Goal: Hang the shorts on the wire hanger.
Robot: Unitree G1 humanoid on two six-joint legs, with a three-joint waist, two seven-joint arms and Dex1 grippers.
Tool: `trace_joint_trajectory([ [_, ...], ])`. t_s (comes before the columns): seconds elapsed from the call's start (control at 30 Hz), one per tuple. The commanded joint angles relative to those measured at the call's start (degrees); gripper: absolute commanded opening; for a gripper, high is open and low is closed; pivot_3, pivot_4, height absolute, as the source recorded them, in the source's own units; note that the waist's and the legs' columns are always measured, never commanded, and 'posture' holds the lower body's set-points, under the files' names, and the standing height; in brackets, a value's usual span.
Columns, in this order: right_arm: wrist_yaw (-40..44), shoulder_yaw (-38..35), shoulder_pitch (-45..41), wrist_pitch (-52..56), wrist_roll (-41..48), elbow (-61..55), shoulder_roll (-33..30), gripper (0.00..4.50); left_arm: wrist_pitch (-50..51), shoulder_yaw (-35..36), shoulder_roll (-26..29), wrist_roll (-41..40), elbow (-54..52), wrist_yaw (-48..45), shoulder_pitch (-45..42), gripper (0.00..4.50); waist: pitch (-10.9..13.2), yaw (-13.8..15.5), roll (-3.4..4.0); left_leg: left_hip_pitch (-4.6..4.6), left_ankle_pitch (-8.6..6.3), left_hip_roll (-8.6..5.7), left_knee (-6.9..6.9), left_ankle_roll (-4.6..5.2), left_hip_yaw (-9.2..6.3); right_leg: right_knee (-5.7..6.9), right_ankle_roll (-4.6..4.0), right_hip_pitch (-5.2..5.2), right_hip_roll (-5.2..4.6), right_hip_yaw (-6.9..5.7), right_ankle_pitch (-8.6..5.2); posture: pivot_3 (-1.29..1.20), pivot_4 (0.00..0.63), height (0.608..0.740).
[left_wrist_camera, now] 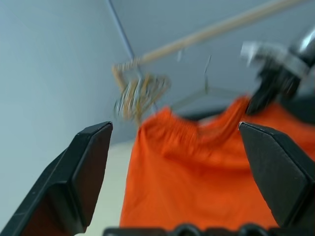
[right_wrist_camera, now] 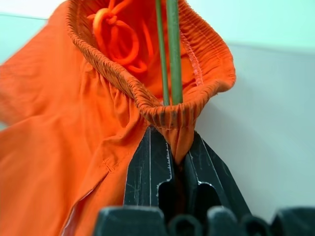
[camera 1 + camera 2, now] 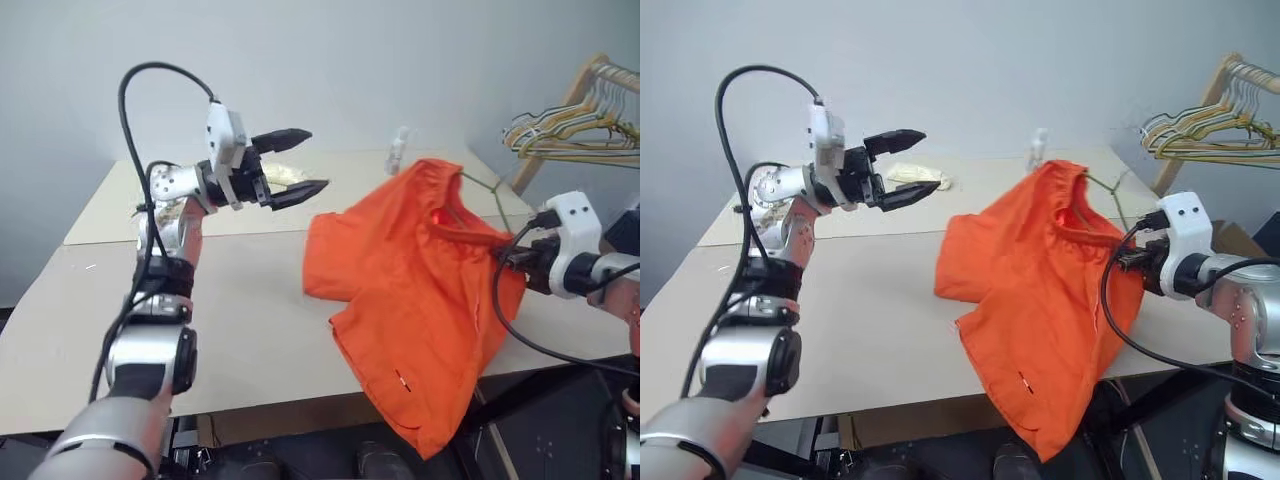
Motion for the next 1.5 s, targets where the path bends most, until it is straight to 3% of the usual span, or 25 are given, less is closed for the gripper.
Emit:
trace_joint_trajectory([
  [0.03, -10.3, -7.1, -5.0, 7.0, -5.8, -2.0, 4.0, 0.0, 6.6, 1.5, -0.4, -6.9, -11.3, 1.9, 3.8, 4.45, 0.0, -0.6, 0.05, 0.02, 0.0, 0.01, 0.0, 0.0, -0.02, 0.01, 0.0, 0.01, 0.01, 0.01, 0.0, -0.15, 0.0, 0.74],
  [0.27, -25.5, -12.8, -13.5, 10.1, -17.1, 2.7, 10.7, 0.0, 14.9, 0.6, -2.9, -13.3, -23.1, 7.5, 10.7, 4.45, -0.2, -3.0, 0.38, 0.25, 0.0, -0.06, -0.02, 0.0, -0.22, 0.02, 0.07, 0.21, 0.01, 0.15, 0.05, -0.15, 0.0, 0.74],
  [0.53, -39.4, -19.7, -22.3, 2.3, -25.6, 8.4, 16.9, 0.0, 17.2, -2.3, -4.4, -13.7, -28.5, 11.1, 13.9, 4.45, -0.3, -5.1, 0.64, 0.24, 0.0, -0.09, -0.07, 0.0, -0.26, 0.0, 0.07, 0.21, 0.01, 0.19, 0.05, -0.13, 0.0, 0.74],
  [0.73, -47.8, -26.0, -27.3, -5.6, -27.9, 13.2, 17.8, 0.0, 17.9, -2.9, -5.3, -15.3, -31.0, 12.3, 14.8, 4.45, -0.3, -5.5, 0.75, 0.25, 0.0, -0.1, -0.08, 0.0, -0.3, -0.02, 0.07, 0.21, 0.01, 0.21, 0.05, -0.13, 0.0, 0.74],
  [1.03, -48.9, -29.9, -33.2, -11.5, -24.8, 27.0, 9.9, 0.0, 16.5, -4.6, -4.8, -13.0, -30.4, 12.6, 15.6, 4.45, -0.2, -6.4, 1.02, 0.26, 0.0, -0.14, -0.13, 0.01, -0.28, -0.09, 0.1, 0.3, 0.01, 0.28, 0.03, -0.13, 0.0, 0.74],
  [1.5, -47.0, -30.1, -37.5, -21.2, -17.7, 52.2, -3.7, 0.0, 15.1, -5.7, -4.5, -11.5, -31.2, 12.5, 16.7, 4.45, -0.1, -6.9, 1.05, 0.66, 0.01, -0.34, -0.79, 0.02, 0.4, -0.2, 0.59, 0.41, 0.05, 1.19, -0.26, -0.11, 0.0, 0.74],
])
